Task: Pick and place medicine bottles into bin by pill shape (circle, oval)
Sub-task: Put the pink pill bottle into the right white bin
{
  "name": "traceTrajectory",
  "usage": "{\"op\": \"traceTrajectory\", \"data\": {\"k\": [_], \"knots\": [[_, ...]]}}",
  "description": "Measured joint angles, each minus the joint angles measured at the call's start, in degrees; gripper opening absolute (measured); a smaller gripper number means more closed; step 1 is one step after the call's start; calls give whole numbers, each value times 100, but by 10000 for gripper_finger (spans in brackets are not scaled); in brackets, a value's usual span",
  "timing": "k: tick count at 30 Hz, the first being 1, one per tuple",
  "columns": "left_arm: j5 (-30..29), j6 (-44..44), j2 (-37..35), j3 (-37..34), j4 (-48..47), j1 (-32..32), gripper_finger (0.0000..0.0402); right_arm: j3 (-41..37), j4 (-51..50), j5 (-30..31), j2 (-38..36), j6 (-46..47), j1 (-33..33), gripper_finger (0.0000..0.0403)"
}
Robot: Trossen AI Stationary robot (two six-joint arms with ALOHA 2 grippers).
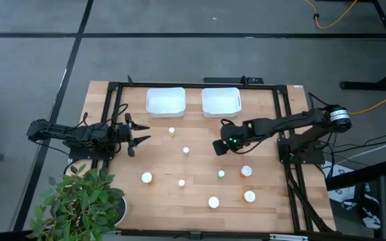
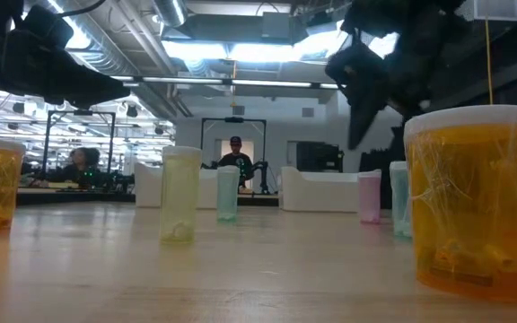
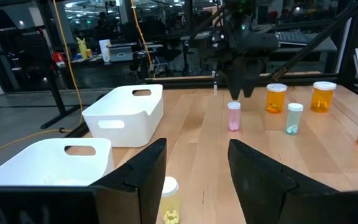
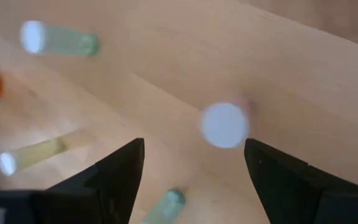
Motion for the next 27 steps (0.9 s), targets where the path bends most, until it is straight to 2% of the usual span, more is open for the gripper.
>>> {"op": "traceTrajectory", "data": {"k": [2,7,10,13,27], "knots": [[0,0,1,0,0,0,166,343,-298,107,123,-27,2,279],[0,3,1,0,0,0,166,1472,-1941,959,452,-271,2,279],[0,7,-1,2,0,0,166,1953,-2507,1211,643,-495,-2,279],[0,7,0,1,0,0,166,2079,-2557,1216,844,-772,0,279],[0,4,0,1,0,0,166,2079,-2640,713,1803,-957,26,279]]}}
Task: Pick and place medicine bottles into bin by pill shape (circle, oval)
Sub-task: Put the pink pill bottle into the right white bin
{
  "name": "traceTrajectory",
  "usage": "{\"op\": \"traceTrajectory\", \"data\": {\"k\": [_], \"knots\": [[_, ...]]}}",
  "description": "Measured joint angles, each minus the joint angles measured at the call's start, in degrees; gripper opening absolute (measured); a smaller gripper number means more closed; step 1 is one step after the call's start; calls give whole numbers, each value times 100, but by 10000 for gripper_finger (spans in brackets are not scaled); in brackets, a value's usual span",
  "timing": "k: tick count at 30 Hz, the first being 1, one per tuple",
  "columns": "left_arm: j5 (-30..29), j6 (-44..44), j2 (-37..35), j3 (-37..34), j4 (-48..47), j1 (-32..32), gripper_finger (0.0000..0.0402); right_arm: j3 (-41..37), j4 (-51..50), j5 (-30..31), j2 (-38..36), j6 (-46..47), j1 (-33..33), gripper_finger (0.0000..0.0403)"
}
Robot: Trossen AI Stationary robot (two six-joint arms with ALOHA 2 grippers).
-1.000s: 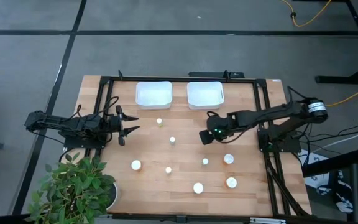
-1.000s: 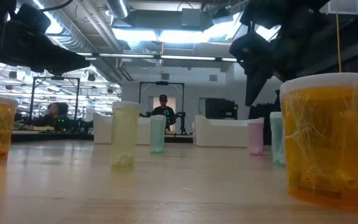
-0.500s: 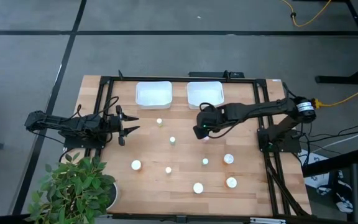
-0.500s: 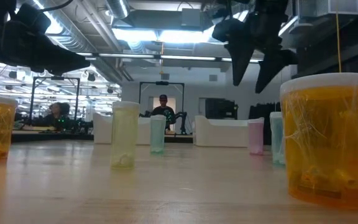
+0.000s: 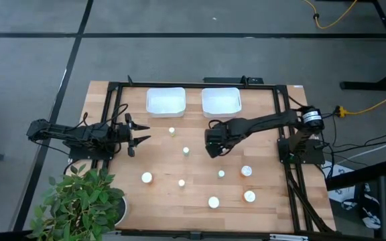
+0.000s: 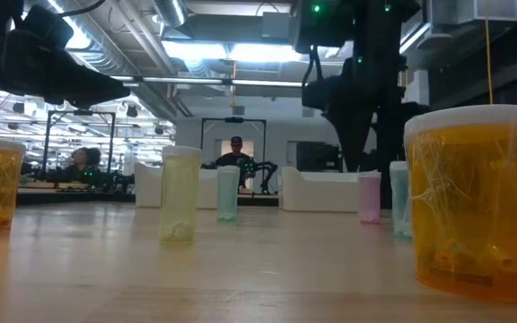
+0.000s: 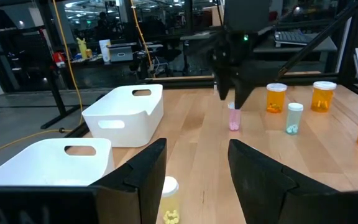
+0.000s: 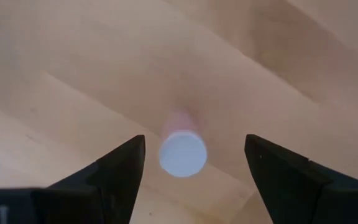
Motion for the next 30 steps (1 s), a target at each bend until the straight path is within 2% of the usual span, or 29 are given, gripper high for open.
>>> {"op": "traceTrajectory", "data": {"k": [12,25,28,30], "knots": [[0,-2,1,0,-3,0,166,0,169,-347,172,-151,0,273],[0,-2,-1,-1,-4,0,166,0,195,-317,211,-214,0,135],[-1,-2,-1,1,-2,0,166,0,181,-327,187,-414,-14,113],[0,-2,0,-1,-2,0,166,35,108,-371,146,-569,-56,113]]}}
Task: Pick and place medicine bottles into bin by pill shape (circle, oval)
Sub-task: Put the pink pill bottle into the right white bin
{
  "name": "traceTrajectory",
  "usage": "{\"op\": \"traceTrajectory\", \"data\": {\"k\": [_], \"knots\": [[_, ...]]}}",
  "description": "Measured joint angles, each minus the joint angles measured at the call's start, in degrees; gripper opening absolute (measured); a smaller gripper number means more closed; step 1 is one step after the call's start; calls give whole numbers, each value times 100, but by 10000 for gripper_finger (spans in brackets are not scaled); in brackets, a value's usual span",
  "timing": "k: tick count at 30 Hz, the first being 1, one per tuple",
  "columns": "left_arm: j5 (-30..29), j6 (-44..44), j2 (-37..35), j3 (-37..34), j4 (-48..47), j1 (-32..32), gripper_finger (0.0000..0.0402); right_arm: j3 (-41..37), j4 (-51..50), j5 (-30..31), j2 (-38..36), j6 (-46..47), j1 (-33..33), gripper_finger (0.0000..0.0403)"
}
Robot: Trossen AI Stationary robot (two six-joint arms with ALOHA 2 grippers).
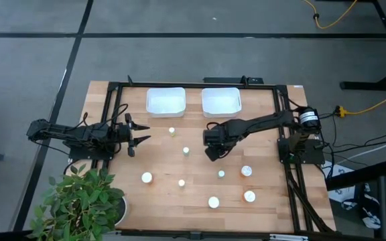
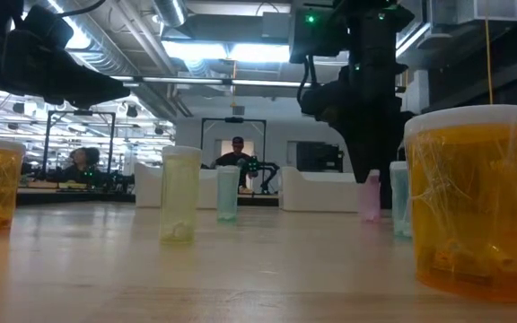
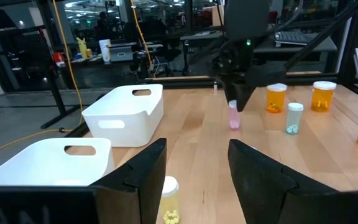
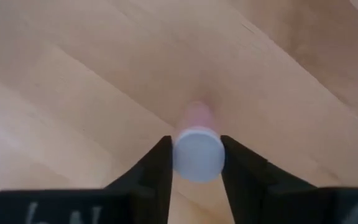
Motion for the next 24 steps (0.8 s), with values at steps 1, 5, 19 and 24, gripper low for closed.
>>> {"op": "traceTrajectory", "data": {"k": [1,5,19,24], "knots": [[0,0,1,0,0,1,166,86,-83,4,-14,-72,-32,113],[-2,0,1,0,0,0,166,705,-601,79,-35,-613,-232,119],[-1,0,0,0,-1,0,166,2730,-1007,1110,-49,-2719,-1935,118],[0,0,0,0,-2,0,166,2418,-726,743,51,-2864,-2684,119]]}}
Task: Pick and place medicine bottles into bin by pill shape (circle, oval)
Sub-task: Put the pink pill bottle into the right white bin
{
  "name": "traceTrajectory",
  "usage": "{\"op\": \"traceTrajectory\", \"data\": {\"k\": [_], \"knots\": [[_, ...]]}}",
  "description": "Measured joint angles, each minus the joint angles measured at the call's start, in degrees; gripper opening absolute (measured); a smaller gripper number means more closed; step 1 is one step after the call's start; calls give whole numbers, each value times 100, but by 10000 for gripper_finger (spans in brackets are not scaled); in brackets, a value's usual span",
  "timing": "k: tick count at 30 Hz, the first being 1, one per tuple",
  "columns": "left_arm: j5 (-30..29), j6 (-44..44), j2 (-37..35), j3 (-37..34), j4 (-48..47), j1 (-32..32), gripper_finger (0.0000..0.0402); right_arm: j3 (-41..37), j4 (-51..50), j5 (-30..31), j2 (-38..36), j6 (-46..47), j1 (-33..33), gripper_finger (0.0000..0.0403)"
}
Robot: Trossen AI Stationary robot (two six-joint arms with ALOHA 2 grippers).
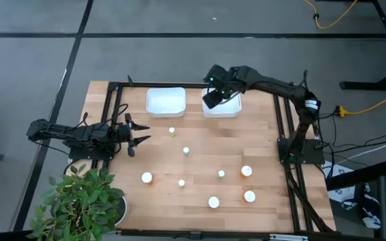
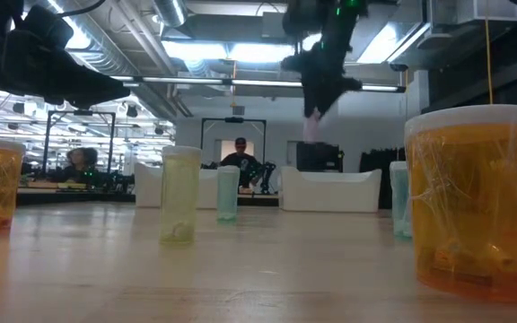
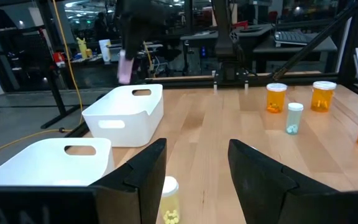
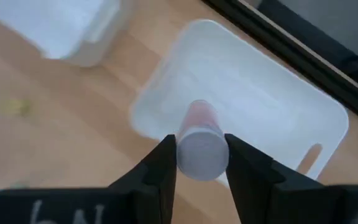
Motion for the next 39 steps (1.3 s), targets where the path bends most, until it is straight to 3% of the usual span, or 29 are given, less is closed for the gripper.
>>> {"op": "traceTrajectory", "data": {"k": [6,14,23,39], "knots": [[-2,2,-1,1,0,2,166,-381,250,-562,520,-336,-585,119],[-2,0,0,0,0,2,166,-410,693,-580,1140,-581,-854,120],[-2,0,1,1,0,0,166,-407,881,-583,1151,-573,-1002,123],[-2,0,0,0,0,1,166,-407,863,-587,1151,-597,-998,172]]}}
